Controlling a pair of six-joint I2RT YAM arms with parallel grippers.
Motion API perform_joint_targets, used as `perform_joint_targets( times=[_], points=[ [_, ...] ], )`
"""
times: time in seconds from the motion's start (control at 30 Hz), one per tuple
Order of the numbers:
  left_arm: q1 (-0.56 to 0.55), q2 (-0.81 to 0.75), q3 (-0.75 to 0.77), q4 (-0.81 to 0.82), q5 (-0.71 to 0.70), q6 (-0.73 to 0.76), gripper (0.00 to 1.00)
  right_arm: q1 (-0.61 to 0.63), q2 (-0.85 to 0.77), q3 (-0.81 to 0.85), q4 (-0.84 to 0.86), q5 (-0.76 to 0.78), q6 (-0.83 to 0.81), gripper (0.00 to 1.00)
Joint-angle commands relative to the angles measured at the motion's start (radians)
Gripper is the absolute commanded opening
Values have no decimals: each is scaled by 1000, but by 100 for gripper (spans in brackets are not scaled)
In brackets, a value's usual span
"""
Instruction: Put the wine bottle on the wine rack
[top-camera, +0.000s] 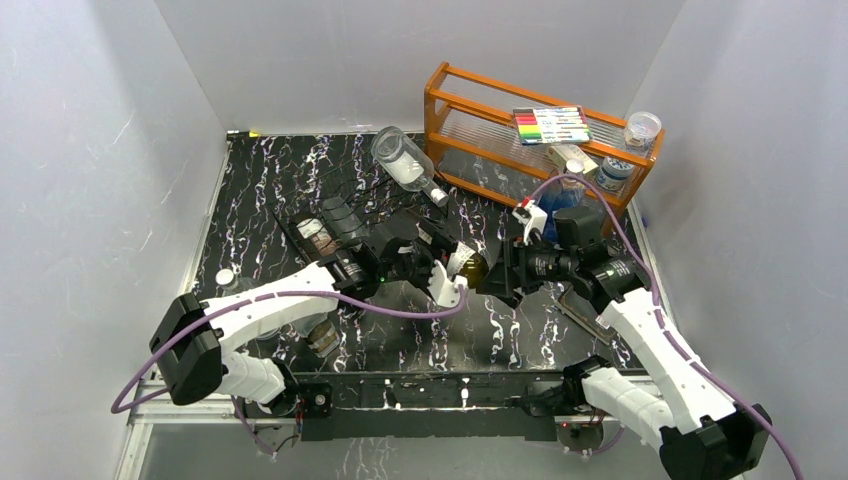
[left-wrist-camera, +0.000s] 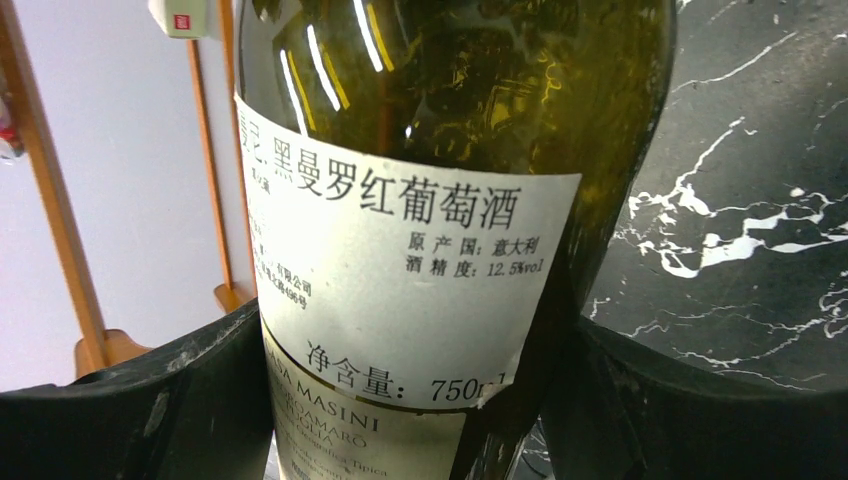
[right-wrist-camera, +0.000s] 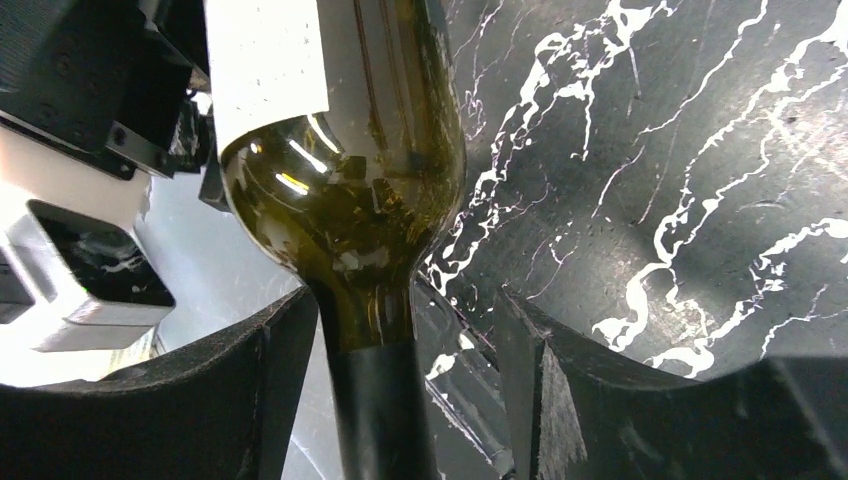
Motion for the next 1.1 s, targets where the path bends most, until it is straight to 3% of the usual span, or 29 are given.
perform_joint_targets(
  times=[0.0, 0.43, 0.63, 0.7, 0.77, 0.87, 0.93, 1.07],
  points=[
    [-4, -45, 77, 87, 36, 36, 7, 43, 1, 12, 38, 2, -32, 72],
    [-8, -12, 89, 110, 32, 73, 8, 93, 80, 47, 45, 51, -43, 58],
    [-8, -31, 67, 138, 49, -24, 7, 138, 79, 13, 90, 69, -11, 41],
    [-8, -43, 53, 151, 69, -51, 7, 153, 86, 9, 94, 73, -12, 47],
    [-7, -48, 49, 149, 83, -56, 7, 165, 97, 13, 93, 81, -15, 63],
    [-8, -50, 42, 149, 86, -40, 7, 175, 123, 26, 93, 92, -28, 68],
    [-7, -48, 43, 150, 83, -28, 6, 176, 140, 34, 92, 103, -34, 62],
    [-8, -47, 53, 148, 88, -28, 6, 178, 170, 37, 98, 109, -41, 38]
  ],
)
